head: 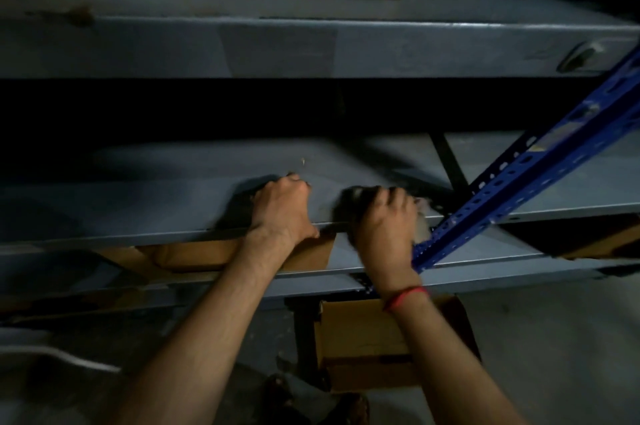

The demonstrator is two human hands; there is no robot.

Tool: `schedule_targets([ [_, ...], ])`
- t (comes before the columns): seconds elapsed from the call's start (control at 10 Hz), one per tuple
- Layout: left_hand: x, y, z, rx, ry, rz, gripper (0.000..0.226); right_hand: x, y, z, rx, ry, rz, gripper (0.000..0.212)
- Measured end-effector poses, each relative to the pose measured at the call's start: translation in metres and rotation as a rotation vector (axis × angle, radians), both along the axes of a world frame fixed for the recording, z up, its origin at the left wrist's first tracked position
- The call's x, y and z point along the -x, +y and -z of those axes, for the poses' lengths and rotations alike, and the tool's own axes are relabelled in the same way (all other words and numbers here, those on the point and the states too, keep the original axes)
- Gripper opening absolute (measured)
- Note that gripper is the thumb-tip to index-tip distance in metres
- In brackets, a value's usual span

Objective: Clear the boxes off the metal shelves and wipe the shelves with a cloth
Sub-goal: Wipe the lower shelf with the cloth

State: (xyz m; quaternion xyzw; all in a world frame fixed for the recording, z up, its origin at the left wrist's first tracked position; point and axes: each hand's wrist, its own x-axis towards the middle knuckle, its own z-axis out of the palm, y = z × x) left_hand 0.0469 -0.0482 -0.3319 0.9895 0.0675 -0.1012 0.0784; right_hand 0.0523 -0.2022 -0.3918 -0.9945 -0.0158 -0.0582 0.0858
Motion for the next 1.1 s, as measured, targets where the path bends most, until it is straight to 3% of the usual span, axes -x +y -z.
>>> schedule_targets([
  [0.1,-0.003,-0.001,-0.001,0.003,-0.023,-0.017,0.059,-0.004,0.029,0.000,-0.085,-0.036,-0.207,0.076],
  [0.2,-0.002,-0.001,-0.001,-0.019,0.005,-0.008,0.072,-0.052,0.014,-0.016,-0.031,0.056,-0.237,0.069],
  [0.3,0.003,-0.001,0.000,-0.025,0.000,0.002,0.078,-0.095,-0.040,-0.002,0.121,-0.014,-0.072,0.036],
  [0.4,0.004,-0.001,-0.001,-0.015,-0.004,-0.001,0.078,-0.082,-0.069,0.006,0.241,-0.078,0.019,0.029],
  [0.5,0.004,-0.002,0.000,0.015,0.006,-0.017,0.078,-0.035,-0.052,-0.006,-0.238,-0.038,0.146,0.055],
  [0.6,0.002,-0.001,-0.001,0.031,-0.001,-0.026,0.075,0.010,-0.009,0.012,-0.072,-0.136,-0.037,0.048],
  [0.7,0.000,-0.002,-0.003,0.028,-0.038,-0.013,0.059,0.016,0.028,0.018,-0.205,-0.193,-0.258,0.036],
  [0.8,0.001,-0.001,-0.003,0.030,-0.029,-0.023,0.064,-0.004,0.017,0.013,-0.246,-0.223,-0.442,0.041],
  [0.9,0.003,-0.001,-0.002,0.029,0.004,-0.015,0.078,-0.013,-0.038,0.016,-0.178,-0.247,-0.418,0.054],
  [1.0,0.003,0.002,-0.002,0.035,0.000,-0.014,0.081,-0.014,-0.096,0.033,-0.149,-0.368,-0.282,0.045],
  [1.1,0.004,0.001,0.000,0.012,-0.008,-0.006,0.081,-0.008,-0.098,0.052,-0.181,-0.432,-0.205,0.047],
])
